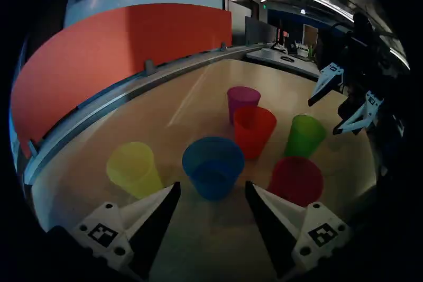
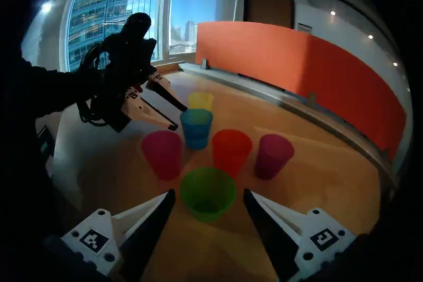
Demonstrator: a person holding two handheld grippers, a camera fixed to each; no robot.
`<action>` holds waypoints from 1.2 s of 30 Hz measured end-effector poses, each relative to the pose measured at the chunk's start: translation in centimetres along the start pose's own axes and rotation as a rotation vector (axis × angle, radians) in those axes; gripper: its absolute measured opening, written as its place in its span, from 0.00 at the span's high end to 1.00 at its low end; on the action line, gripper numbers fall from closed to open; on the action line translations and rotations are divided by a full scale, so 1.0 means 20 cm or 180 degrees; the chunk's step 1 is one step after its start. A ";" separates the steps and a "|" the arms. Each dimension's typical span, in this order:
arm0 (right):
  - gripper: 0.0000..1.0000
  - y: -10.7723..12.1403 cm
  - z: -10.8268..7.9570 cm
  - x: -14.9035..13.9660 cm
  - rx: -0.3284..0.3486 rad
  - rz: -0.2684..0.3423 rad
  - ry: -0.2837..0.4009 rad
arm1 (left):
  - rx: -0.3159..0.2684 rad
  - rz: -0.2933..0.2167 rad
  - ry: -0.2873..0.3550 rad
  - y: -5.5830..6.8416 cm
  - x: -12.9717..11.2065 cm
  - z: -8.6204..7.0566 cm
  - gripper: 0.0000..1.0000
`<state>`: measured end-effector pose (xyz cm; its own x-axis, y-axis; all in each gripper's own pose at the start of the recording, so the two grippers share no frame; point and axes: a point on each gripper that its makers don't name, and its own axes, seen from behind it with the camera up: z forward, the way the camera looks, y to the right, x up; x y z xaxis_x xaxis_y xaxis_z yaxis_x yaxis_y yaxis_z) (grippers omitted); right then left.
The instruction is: Pour water
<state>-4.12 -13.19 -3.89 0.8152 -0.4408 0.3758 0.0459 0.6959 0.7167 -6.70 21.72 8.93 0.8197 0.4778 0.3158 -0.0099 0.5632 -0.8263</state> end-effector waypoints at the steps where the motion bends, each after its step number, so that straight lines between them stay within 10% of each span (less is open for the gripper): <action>1: 0.00 0.00 0.01 -0.01 0.0002 0.0003 -0.0011 | -0.0002 0.0003 -0.0007 0.00 0.00 0.01 0.10; 36: 0.00 -0.01 0.23 -0.10 0.0073 -0.0011 -0.0084 | -0.0074 0.0126 -0.0087 0.00 0.05 0.19 0.10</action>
<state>-8.46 -15.05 -2.22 0.7994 -0.4582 0.3886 0.0352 0.6814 0.7311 -8.05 24.69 11.03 0.8029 0.5179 0.2951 -0.0285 0.5278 -0.8489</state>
